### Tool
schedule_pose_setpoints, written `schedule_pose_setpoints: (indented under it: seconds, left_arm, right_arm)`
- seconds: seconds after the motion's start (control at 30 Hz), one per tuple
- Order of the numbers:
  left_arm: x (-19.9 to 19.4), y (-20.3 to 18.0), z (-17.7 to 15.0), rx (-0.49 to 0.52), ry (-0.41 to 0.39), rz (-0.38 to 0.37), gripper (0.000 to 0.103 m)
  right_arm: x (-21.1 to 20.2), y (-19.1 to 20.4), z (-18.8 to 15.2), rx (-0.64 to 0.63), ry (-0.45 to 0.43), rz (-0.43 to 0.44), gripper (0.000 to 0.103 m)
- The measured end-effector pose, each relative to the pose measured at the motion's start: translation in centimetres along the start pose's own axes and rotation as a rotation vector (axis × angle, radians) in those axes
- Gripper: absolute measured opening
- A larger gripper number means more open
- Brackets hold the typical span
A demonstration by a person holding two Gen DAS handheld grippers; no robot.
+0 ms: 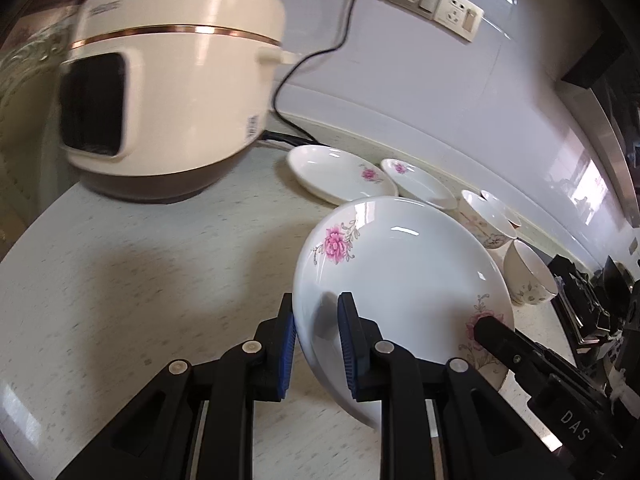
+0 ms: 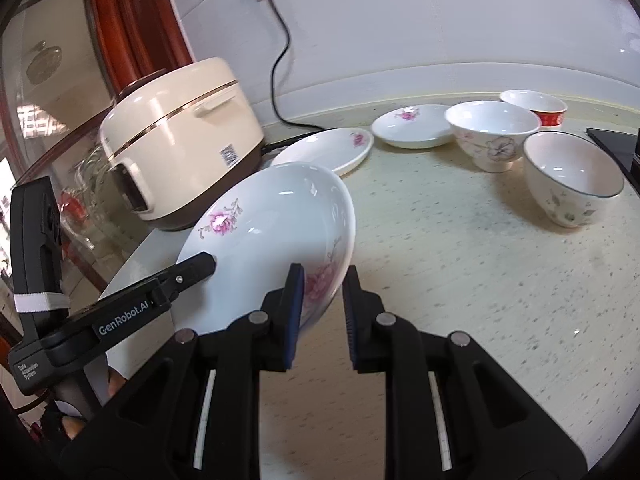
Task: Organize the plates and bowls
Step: 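Carry the pink-flower plate with both grippers toward the rice cooker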
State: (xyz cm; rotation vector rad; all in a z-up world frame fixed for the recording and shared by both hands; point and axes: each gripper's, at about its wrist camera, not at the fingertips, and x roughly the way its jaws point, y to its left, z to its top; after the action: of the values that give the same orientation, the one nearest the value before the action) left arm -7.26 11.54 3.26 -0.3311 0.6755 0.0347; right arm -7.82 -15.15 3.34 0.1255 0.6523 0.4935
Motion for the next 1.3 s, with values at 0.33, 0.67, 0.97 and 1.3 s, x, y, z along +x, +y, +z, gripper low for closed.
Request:
schedule_pose_setpoints:
  seconds: [0.33,0.67,0.97,1.3]
  left_arm:
    - [-2.6,3.2,-0.6,-0.034,-0.052,0.045,0.022]
    - [-4.2,6.5,-1.5,-0.085,-0.060,0.089,0.022]
    - [-4.9,9.1,-1.2,-0.146,-0.087,0.118,0.022]
    - [-5.4,11.9,-1.6,-0.209,-0.092,0.159,0.022]
  right_arm:
    - [0.7,3.5,-0.8,-0.046,0.018,0.064,0.023]
    - [2.3,6.5,-1.2,-0.092,0.057,0.127,0.023]
    - [4.0,8.9,-1.4,-0.125,0.102,0.172,0.023]
    - [6.2,11.6,-1.5,-0.171,0.159,0.222,0.023]
